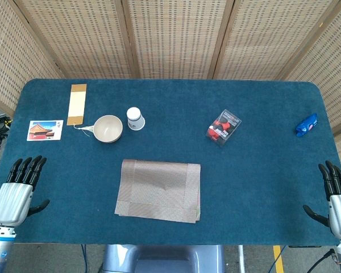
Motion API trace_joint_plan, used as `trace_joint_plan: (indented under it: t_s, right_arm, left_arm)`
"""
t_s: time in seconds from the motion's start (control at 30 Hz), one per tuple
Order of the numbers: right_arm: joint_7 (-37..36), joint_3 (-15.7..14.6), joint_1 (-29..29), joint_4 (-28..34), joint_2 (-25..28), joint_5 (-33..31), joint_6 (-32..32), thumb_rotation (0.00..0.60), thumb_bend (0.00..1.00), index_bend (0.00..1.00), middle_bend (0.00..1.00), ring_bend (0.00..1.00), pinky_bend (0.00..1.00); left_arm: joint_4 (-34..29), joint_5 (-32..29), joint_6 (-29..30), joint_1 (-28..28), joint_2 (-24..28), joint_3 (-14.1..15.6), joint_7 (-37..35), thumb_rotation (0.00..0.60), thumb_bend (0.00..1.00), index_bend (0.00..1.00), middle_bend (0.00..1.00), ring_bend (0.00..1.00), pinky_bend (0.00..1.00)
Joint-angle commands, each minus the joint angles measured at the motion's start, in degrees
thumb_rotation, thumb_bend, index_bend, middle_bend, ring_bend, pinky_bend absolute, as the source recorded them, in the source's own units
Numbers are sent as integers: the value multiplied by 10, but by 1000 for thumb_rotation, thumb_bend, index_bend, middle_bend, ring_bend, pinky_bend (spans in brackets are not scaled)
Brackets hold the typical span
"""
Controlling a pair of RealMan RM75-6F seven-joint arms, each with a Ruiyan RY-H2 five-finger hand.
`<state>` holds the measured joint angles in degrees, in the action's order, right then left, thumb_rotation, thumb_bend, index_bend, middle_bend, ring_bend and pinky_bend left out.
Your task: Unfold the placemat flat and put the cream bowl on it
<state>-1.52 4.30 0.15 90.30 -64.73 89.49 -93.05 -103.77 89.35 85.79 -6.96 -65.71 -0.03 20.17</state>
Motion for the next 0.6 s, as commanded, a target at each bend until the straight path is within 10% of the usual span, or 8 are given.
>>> trace_joint_plan:
  t_s: [0.03, 0.6]
  right_arm:
    - [1, -1, 0, 2, 1, -1, 2, 600, 65, 54, 0, 0, 0]
    - [-8, 0, 1, 12, 8, -14, 16, 600, 64, 55, 0, 0, 0]
  left_arm:
    - [0, 0, -3, 0, 0, 0, 3, 600, 52, 0, 0, 0, 0]
    - [10, 16, -21, -9, -17, 5, 6, 600, 54, 0, 0, 0, 0]
